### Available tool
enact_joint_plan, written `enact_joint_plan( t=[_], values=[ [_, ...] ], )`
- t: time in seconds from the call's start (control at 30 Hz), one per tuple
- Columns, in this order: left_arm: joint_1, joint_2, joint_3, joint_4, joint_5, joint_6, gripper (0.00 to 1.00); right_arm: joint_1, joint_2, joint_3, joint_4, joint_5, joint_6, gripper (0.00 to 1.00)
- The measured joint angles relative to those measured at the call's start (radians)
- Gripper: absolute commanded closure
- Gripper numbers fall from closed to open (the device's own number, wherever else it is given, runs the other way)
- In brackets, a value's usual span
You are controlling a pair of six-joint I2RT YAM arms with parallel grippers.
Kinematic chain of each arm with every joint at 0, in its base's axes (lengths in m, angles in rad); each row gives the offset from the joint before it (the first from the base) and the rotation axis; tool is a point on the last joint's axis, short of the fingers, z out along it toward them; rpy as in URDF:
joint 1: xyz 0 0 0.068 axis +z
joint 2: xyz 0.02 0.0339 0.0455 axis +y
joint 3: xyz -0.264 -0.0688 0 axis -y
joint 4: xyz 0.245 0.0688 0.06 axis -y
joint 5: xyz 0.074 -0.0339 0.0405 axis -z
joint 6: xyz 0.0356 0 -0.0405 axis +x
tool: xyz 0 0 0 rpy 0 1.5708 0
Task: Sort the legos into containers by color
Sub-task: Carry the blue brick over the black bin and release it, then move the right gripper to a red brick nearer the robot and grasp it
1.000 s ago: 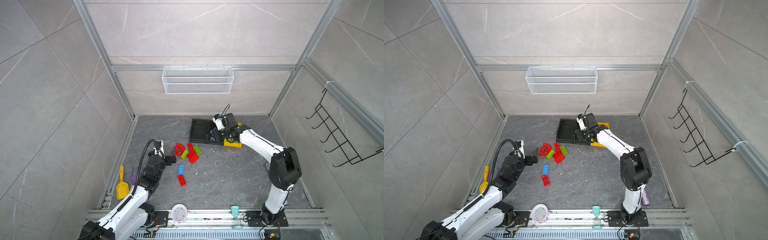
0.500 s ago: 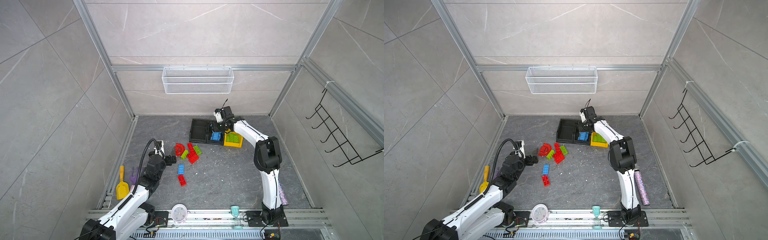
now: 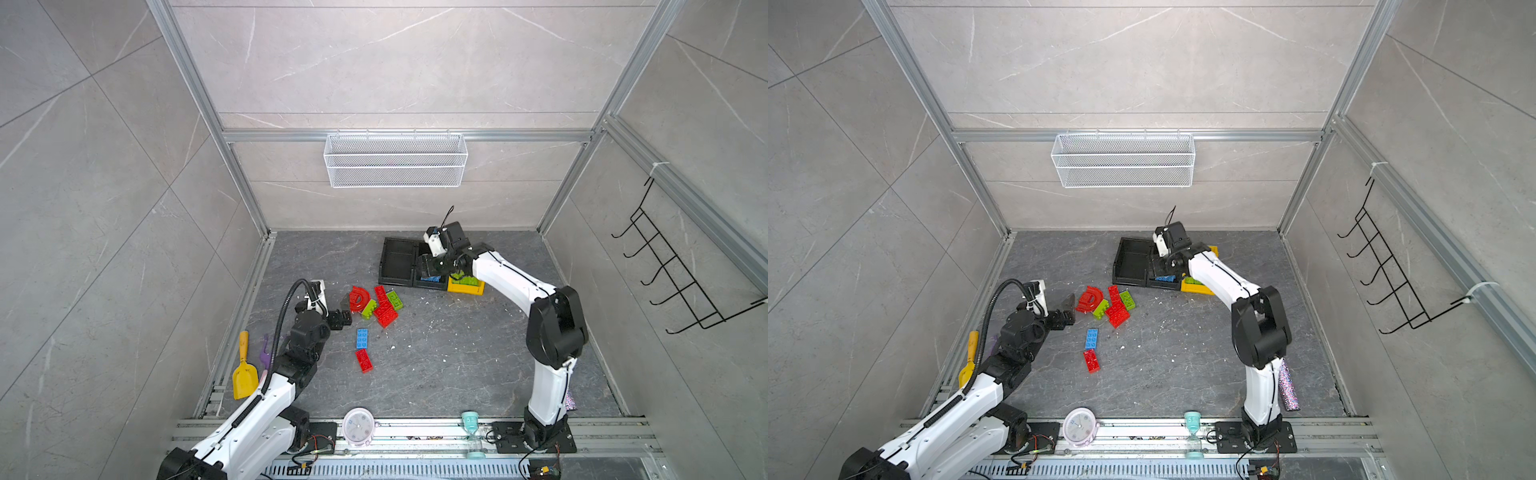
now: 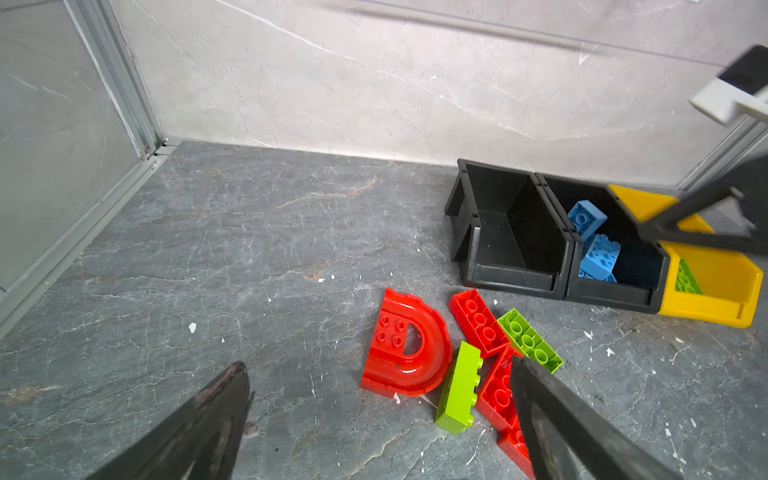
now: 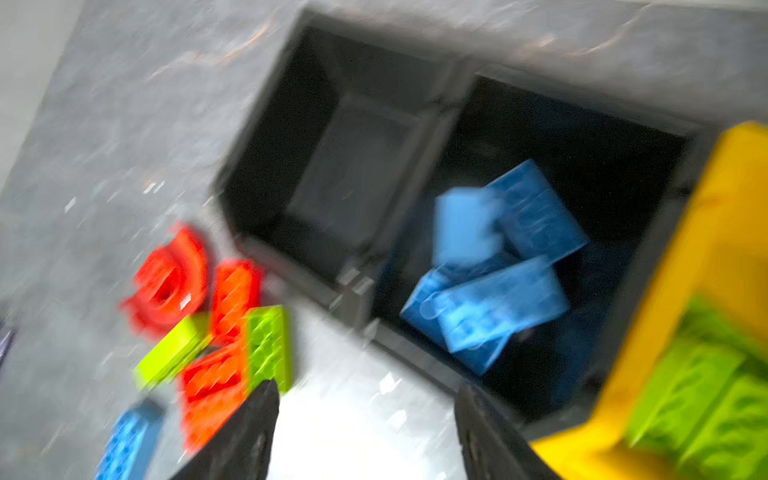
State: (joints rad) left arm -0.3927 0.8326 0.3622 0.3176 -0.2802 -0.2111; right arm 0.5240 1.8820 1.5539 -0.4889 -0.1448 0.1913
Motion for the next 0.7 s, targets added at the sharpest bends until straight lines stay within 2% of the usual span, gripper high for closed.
enact_joint_plan(
  t=[0.13,0.3,0.5,0.7],
  values=[
    [0.001,-0.026,-0.002,0.000,-0.034,-0.011,0.00,0.214,-0.103,-0.141,0.071,0.022,0.043,0.31],
    [0.019,-0.039,-0.020,0.000,-0.087,-0.044,0.00,0.429,-0.080,-0.220,0.124,0.052,0.114,0.31],
    [0.060,-0.058,-0.049,-0.006,-0.113,-0.094,0.00,0.565,0.024,-0.211,0.142,0.106,0.169,0.31],
    [0.068,-0.080,-0.051,-0.008,-0.115,-0.112,0.00,0.602,0.112,-0.177,0.135,0.145,0.188,0.31]
  ],
)
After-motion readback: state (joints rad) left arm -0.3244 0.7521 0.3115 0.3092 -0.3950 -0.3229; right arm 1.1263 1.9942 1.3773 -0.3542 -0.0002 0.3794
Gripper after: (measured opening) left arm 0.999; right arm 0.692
